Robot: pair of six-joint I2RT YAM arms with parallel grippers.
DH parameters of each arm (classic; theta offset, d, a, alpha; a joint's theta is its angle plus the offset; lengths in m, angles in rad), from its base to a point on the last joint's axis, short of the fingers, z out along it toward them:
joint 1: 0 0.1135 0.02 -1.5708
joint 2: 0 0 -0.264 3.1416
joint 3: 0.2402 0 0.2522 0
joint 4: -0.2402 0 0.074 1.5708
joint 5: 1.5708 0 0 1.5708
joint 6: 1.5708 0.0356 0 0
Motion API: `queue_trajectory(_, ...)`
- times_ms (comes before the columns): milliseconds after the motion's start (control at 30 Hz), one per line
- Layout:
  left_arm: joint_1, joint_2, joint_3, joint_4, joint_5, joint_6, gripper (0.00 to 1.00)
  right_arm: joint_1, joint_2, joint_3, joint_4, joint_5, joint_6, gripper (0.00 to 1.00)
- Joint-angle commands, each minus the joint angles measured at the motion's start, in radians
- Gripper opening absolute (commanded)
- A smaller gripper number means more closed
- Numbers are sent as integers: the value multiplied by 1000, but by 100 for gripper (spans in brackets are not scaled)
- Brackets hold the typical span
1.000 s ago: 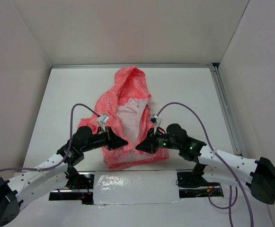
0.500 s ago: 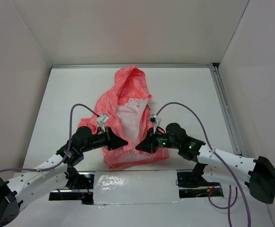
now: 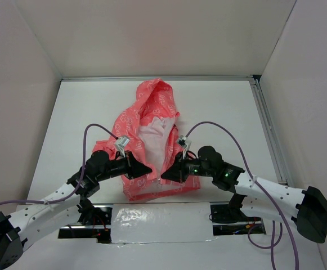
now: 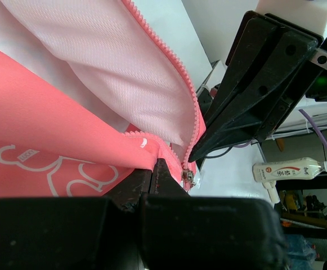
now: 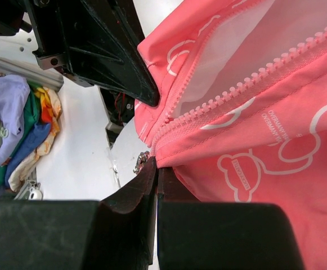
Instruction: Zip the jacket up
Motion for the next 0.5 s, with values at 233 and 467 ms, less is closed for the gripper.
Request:
queue_trajectory(233, -4, -36, 6, 31, -1, 14, 0, -11, -1, 39, 100, 8, 31, 0)
queue_trajectory(467, -4, -34, 6, 36, 1, 16, 0, -19, -18, 38, 117, 22, 57, 0)
